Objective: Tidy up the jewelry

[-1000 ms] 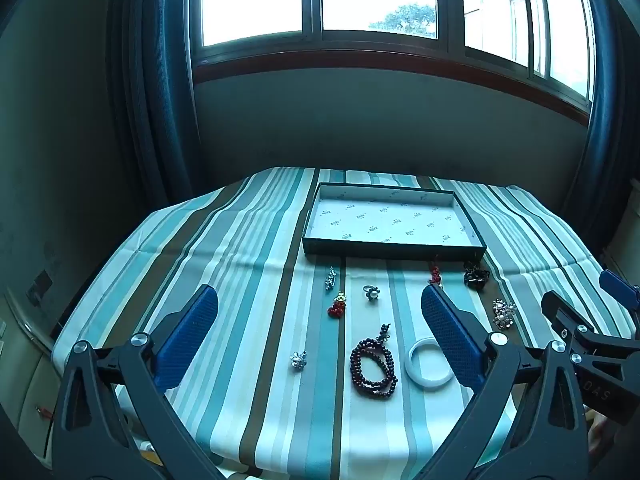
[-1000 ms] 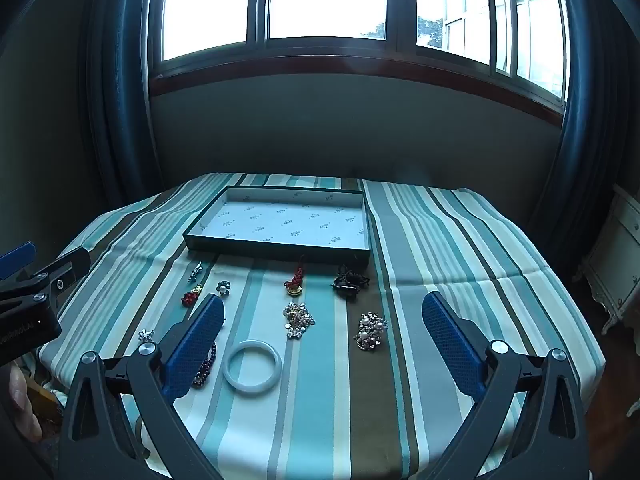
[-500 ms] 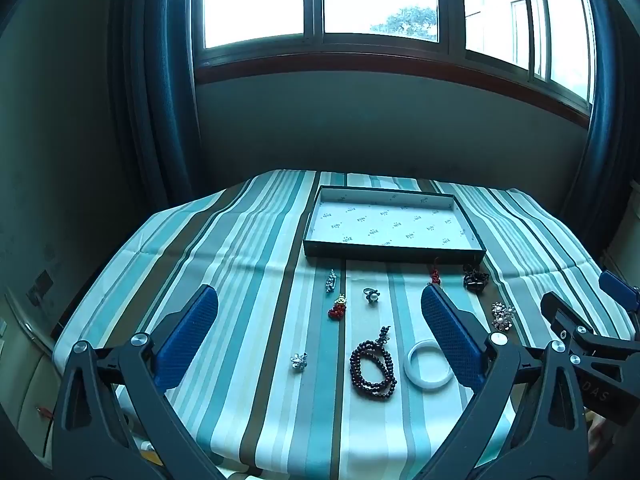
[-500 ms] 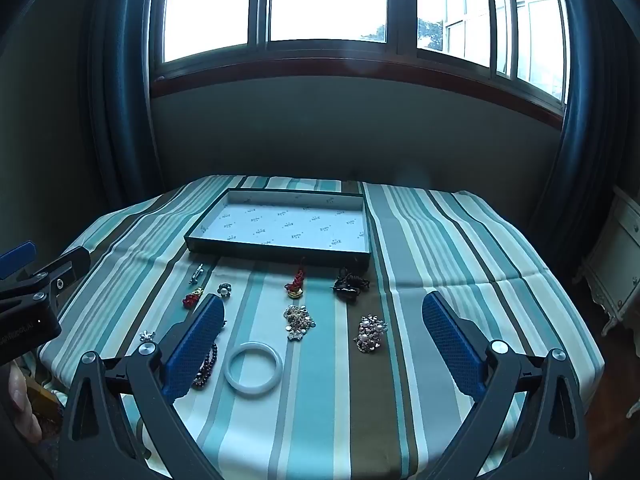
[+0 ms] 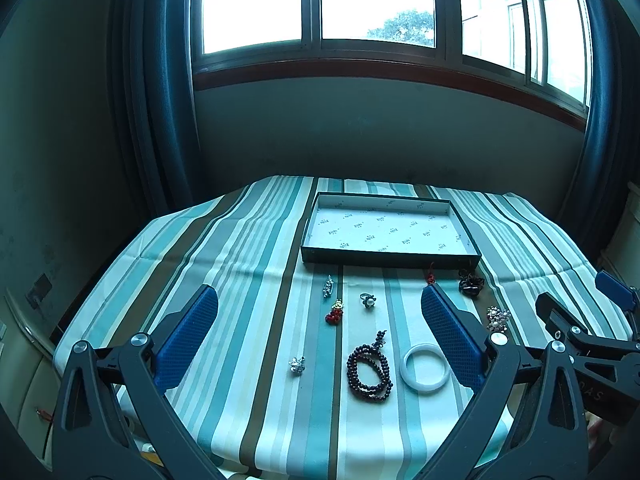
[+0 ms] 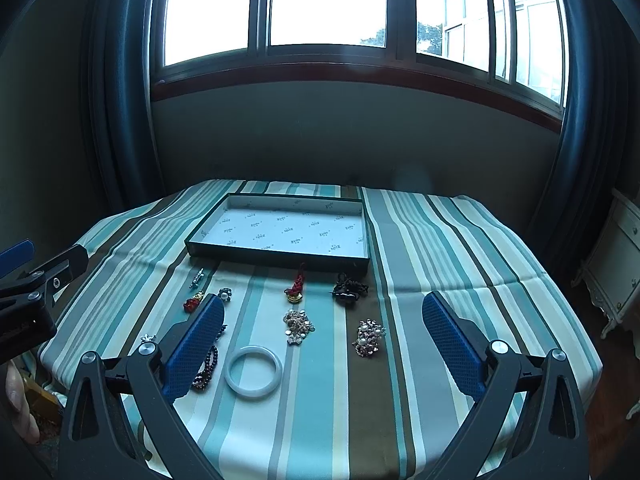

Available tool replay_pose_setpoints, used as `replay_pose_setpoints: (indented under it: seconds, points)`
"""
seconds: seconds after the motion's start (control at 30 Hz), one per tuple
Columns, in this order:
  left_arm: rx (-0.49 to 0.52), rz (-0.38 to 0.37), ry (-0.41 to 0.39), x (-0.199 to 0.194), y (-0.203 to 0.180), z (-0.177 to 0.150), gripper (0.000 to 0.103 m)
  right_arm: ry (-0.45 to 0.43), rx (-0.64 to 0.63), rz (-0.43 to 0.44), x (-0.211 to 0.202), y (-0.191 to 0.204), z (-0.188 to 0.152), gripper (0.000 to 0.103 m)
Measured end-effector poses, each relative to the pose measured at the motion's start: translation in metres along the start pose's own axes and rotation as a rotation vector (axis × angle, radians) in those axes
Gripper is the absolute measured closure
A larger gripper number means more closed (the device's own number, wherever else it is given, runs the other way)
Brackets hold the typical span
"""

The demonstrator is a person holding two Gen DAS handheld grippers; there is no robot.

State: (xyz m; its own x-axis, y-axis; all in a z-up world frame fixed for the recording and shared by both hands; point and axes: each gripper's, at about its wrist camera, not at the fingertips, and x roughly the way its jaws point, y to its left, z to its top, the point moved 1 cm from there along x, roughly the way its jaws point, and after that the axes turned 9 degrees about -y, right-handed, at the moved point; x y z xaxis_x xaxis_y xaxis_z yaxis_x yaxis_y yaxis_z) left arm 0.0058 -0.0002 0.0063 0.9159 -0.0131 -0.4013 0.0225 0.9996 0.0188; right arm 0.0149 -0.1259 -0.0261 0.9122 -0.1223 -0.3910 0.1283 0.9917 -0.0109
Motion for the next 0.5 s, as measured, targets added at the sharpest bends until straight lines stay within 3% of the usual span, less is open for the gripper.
replay_pose_setpoints:
  seconds: [0.5]
  points:
    - [0.000,0.002,0.002,-0.0008,0.0019,0.0026,0.002,-0.004,0.000,-0.001,-0.0006,0.0001,-0.0012,0.004]
